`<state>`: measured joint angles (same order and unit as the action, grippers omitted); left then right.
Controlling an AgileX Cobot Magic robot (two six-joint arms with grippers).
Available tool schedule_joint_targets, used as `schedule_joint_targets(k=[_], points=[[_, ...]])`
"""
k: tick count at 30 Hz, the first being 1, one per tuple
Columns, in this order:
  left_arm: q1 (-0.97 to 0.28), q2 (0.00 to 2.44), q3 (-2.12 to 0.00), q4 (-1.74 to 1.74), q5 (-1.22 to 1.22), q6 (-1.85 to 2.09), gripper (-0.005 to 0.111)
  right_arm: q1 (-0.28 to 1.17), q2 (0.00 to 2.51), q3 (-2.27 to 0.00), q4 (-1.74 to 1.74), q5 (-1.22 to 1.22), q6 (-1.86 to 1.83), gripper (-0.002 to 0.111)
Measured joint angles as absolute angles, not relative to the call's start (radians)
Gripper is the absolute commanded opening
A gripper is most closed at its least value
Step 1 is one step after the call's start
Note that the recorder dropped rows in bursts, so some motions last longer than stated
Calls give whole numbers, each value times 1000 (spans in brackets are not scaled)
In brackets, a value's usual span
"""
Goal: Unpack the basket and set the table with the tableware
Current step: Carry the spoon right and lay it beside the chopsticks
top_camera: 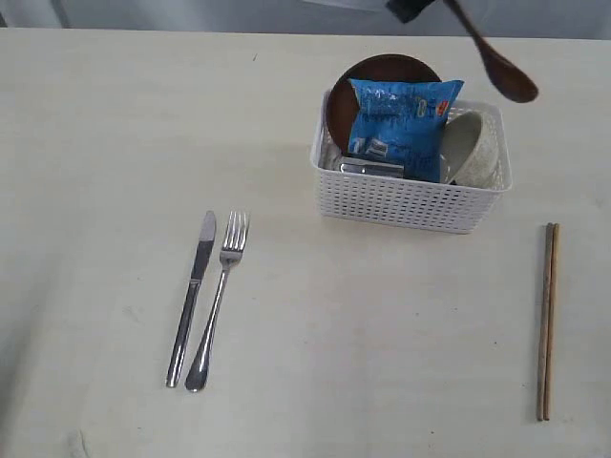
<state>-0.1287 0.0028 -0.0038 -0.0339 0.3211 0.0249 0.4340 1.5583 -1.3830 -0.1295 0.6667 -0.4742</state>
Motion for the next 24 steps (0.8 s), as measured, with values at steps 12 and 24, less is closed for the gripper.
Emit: schedule_joint_targets(k=[12, 24], points=[[-129, 3, -4, -34, 321, 25, 0, 63, 1588, -1322, -235, 918, -38, 0], [-129, 3, -4, -34, 321, 25, 0, -75, 1713, -1023, -232, 842, 80, 0]])
